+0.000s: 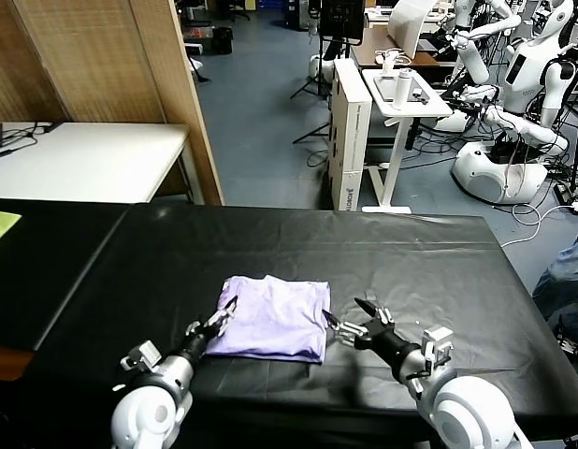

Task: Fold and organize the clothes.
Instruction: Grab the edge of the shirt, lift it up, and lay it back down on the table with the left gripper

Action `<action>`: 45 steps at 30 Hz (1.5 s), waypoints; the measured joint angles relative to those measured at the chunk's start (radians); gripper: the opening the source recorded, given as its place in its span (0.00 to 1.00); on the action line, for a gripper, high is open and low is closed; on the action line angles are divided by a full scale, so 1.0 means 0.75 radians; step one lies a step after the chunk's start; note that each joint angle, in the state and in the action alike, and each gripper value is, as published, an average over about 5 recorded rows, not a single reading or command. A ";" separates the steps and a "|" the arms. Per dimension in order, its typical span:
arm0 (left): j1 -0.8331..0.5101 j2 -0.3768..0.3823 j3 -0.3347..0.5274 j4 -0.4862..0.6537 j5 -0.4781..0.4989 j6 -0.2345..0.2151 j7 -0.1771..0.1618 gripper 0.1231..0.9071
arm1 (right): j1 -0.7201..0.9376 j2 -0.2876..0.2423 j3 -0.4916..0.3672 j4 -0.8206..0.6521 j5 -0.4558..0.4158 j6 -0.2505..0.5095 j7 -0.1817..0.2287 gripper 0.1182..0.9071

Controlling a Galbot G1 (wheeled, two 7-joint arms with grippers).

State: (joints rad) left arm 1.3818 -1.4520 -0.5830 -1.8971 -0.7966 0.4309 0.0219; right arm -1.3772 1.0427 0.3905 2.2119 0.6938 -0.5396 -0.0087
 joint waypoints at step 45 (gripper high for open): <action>0.069 0.397 -0.225 -0.211 0.144 0.007 -0.079 0.08 | 0.004 0.055 -0.007 -0.076 -0.066 0.027 0.009 1.00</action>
State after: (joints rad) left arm 1.4334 -1.1540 -0.7514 -2.0551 -0.6889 0.4358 -0.0373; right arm -1.3740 1.0837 0.3854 2.1548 0.6446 -0.5191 -0.0021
